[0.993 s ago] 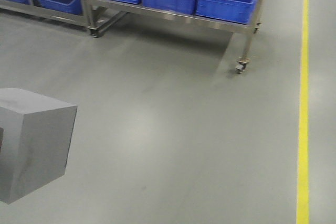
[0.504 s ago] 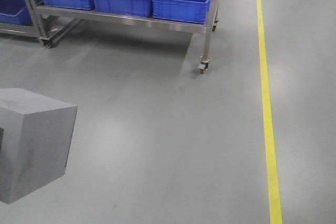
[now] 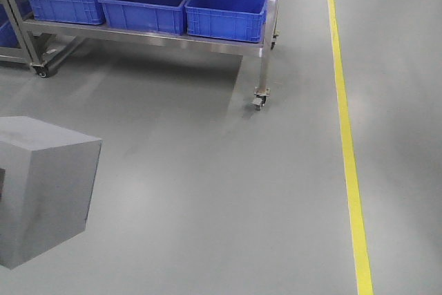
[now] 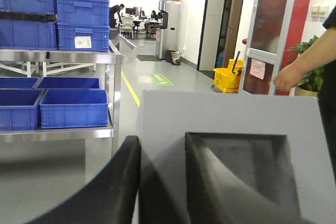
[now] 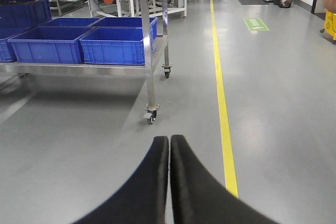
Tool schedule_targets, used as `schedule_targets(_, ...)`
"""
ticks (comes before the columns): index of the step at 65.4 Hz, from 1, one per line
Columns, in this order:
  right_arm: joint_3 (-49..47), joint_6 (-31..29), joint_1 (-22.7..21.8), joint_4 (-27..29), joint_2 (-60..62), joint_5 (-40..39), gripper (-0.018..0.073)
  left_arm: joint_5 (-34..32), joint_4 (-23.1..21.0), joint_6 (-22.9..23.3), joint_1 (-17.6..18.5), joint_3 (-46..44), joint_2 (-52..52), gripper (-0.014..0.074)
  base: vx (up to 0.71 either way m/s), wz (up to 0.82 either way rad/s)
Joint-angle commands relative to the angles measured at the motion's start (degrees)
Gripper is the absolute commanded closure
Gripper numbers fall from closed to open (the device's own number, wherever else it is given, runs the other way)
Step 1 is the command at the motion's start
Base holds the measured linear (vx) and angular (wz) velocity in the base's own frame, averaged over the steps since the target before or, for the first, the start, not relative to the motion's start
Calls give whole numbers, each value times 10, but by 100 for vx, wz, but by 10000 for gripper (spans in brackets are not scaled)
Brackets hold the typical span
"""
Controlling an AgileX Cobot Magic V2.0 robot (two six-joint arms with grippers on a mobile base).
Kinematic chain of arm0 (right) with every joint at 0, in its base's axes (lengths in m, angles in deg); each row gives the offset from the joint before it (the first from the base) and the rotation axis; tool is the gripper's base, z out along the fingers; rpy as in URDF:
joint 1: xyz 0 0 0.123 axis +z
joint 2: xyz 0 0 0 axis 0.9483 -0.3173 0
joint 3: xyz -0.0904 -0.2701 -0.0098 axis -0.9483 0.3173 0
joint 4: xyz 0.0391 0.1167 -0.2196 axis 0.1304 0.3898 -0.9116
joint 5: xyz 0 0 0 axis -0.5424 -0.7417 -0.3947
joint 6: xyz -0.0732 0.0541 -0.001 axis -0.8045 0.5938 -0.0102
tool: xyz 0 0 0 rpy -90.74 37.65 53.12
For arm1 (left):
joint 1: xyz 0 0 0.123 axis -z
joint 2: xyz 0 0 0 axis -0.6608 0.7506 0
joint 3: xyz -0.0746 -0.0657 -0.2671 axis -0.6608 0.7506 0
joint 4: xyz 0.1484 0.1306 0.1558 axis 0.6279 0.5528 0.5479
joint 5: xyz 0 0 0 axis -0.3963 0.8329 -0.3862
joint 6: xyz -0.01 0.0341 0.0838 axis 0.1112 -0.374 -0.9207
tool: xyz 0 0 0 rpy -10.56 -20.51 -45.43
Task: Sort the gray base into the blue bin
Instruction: 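Hold the block in the left gripper while the base turns away, then drive the base along the aisle to the blue bins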
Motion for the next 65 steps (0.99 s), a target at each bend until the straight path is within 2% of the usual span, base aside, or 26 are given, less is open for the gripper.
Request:
schedule_targets(1, 1, -2, 0, -3, 1, -43, 564, -61, -3, 3, 3, -16, 4, 603, 38, 3)
schedule_targets(65, 1, -2, 0, -3, 1, -43, 564, -61, -3, 3, 3, -16, 5, 603, 40, 9)
